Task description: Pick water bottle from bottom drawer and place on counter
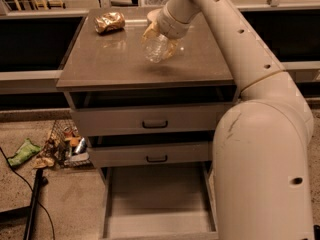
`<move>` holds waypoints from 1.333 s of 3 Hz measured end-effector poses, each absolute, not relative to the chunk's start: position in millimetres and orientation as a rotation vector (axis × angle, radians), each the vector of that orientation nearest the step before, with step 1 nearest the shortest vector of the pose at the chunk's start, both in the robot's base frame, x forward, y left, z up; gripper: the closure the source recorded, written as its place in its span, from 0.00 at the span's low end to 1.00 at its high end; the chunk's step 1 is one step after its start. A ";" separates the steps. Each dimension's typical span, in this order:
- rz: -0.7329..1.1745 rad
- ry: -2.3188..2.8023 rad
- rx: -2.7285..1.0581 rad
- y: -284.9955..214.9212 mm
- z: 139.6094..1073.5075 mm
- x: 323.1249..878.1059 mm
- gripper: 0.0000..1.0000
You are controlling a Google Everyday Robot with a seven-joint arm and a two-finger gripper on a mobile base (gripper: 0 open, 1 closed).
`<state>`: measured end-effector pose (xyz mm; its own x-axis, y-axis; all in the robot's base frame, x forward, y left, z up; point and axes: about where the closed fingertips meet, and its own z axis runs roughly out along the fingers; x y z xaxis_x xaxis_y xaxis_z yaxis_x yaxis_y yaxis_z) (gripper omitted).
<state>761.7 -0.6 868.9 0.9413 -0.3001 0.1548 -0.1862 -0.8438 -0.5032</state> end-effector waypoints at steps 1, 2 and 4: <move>-0.307 0.347 -2.599 0.4 867.8 761.6 0.00; -0.298 0.348 -2.599 1.4 866.3 761.2 0.00; -0.300 0.364 -2.553 -5.7 872.1 761.1 0.00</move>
Offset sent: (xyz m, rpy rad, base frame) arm -0.0057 -0.0017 0.0000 -0.0022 0.0329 0.0024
